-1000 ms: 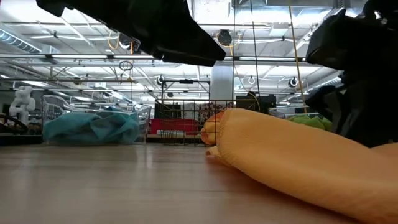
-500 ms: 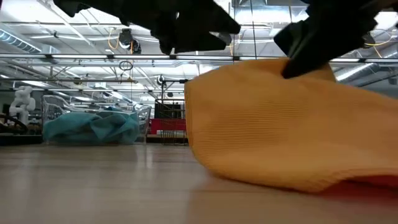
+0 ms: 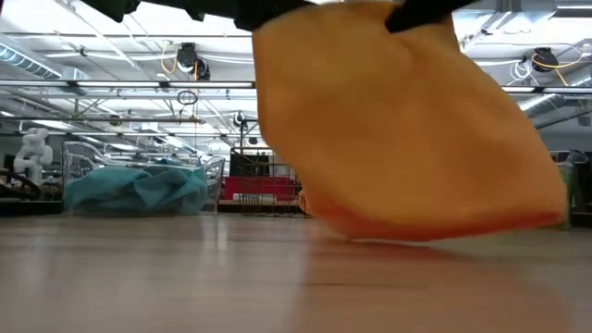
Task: Sort microfiber towel by color & place in baskets
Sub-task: Put the yellow towel into the wire basket
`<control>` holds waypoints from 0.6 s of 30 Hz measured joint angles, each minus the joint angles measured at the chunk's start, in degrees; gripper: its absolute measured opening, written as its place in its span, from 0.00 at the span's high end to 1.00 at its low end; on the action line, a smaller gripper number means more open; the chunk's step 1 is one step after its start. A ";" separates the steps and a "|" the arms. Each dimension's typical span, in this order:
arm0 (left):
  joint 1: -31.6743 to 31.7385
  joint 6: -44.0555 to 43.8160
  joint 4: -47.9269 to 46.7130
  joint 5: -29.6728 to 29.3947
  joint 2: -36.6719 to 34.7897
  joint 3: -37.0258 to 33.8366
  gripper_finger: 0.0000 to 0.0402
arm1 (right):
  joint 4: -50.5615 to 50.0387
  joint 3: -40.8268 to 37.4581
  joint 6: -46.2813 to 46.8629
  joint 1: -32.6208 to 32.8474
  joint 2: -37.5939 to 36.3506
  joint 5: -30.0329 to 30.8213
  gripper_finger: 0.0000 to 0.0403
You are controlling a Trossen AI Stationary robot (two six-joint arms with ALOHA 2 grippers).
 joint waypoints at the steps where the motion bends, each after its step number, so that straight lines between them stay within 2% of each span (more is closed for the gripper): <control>1: 0.00 0.49 0.22 0.92 0.00 0.00 0.27 | -0.53 0.69 -0.59 0.00 0.00 -0.02 0.98; 5: 0.00 0.81 -0.76 1.93 0.00 0.00 0.27 | -2.78 2.35 -2.42 0.00 0.00 -0.04 0.98; 9: 0.04 0.68 -2.53 6.09 0.00 0.00 0.27 | -3.62 2.99 -3.28 -0.09 0.00 -0.05 0.98; 18: 2.36 2.82 -0.87 6.32 4.67 0.02 0.28 | -3.74 2.99 -5.23 -0.11 0.00 -0.04 0.98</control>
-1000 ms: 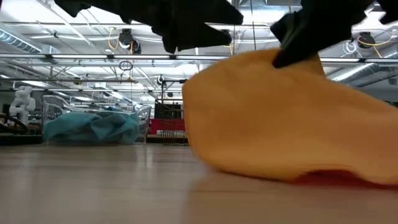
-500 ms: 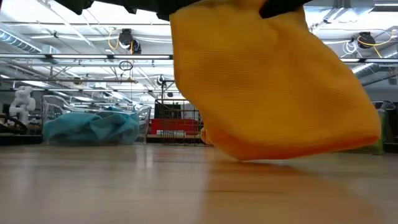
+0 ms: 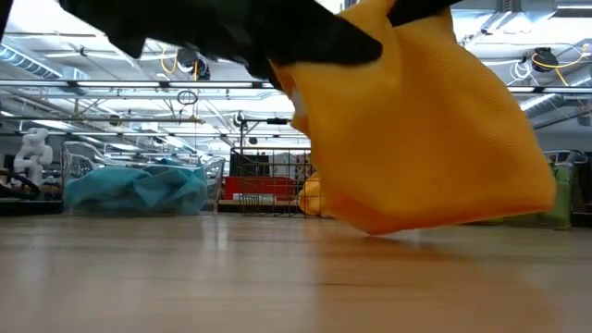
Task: Sort microfiber towel by color & place in baskets
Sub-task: Put the yellow towel into the wire basket
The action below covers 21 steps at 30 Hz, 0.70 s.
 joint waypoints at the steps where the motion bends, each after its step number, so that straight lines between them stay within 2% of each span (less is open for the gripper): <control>1: 0.43 0.06 0.97 0.00 0.67 0.00 0.29 | -0.02 0.00 -0.17 0.00 0.00 0.02 0.98; 4: 1.36 1.83 2.91 0.00 2.51 0.00 0.36 | -0.11 0.00 -0.85 0.00 0.00 0.00 0.98; 8: 1.53 4.49 6.38 0.44 3.91 0.00 0.56 | -0.18 0.00 -0.42 0.00 0.00 -0.23 0.98; 14: 0.64 7.23 8.68 12.19 3.67 0.00 0.94 | -0.28 0.00 9.93 0.02 0.00 -1.69 0.95; 17: 0.63 7.37 10.35 15.74 3.57 0.00 0.95 | -0.61 0.00 14.76 0.04 0.00 -4.90 0.88; 21: 0.59 8.35 10.90 16.31 3.57 0.00 0.96 | -1.90 -0.01 18.49 0.99 0.69 -3.62 0.72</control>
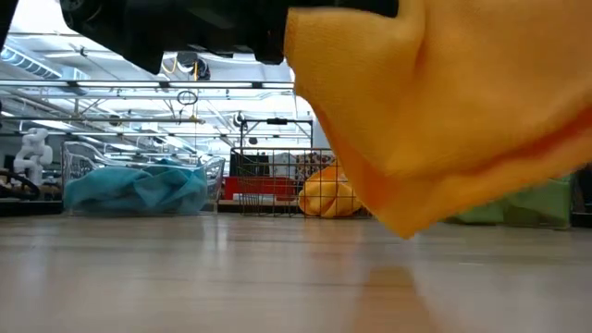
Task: Sort microfiber towel by color & place in baskets
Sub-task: Put the yellow towel into the wire basket
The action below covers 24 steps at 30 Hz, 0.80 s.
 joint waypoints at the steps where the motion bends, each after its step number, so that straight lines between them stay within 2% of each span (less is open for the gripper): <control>1: 0.01 0.15 -0.21 0.01 0.00 0.00 0.96 | -0.49 -0.01 0.80 0.29 0.01 0.83 0.68; 7: 0.01 1.80 -0.62 0.22 -0.06 0.00 0.97 | -4.14 -0.01 6.10 2.52 -0.49 7.07 0.45; 11: 0.33 3.15 -3.21 -0.14 -2.08 0.00 0.98 | -8.46 0.01 10.70 5.36 -0.97 9.82 0.36; 15: 0.78 3.21 -7.46 -0.53 -5.36 -0.04 0.98 | -16.18 -0.02 19.81 8.76 -1.70 13.50 0.32; 18: 0.87 3.22 -9.59 -0.74 -7.22 -0.02 0.98 | -17.79 -0.31 25.59 11.99 -1.70 17.61 0.32; 24: 1.11 3.41 -9.37 -3.14 -7.91 -0.02 0.97 | -4.24 -4.55 26.26 17.20 -1.68 24.52 0.32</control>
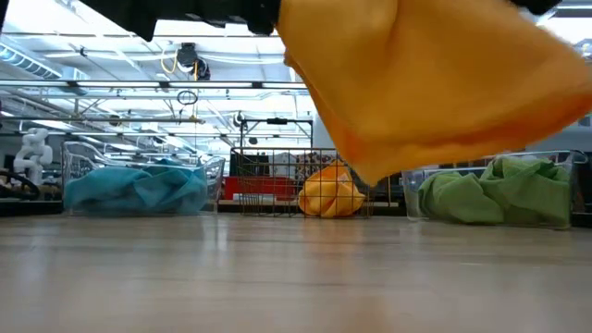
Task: Sort microfiber towel by color & place in baskets
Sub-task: Put the yellow towel into the wire basket
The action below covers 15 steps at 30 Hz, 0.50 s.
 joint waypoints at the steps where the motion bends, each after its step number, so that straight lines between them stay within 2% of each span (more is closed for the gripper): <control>1: 0.19 -0.19 -0.21 -0.63 0.01 0.00 0.97 | 2.59 -0.51 -0.82 0.73 0.00 1.52 0.32; 6: 1.02 -0.36 0.89 -5.22 0.04 0.00 0.96 | 10.82 -2.20 -5.38 2.83 0.02 8.74 0.32; 11: 1.24 -0.38 3.95 -6.06 0.02 0.00 0.97 | 9.96 -2.24 -3.75 2.90 0.02 16.23 0.32; 15: 1.07 -0.43 2.36 -6.11 0.07 0.00 0.97 | 8.50 -2.24 -3.10 3.15 0.02 16.63 0.32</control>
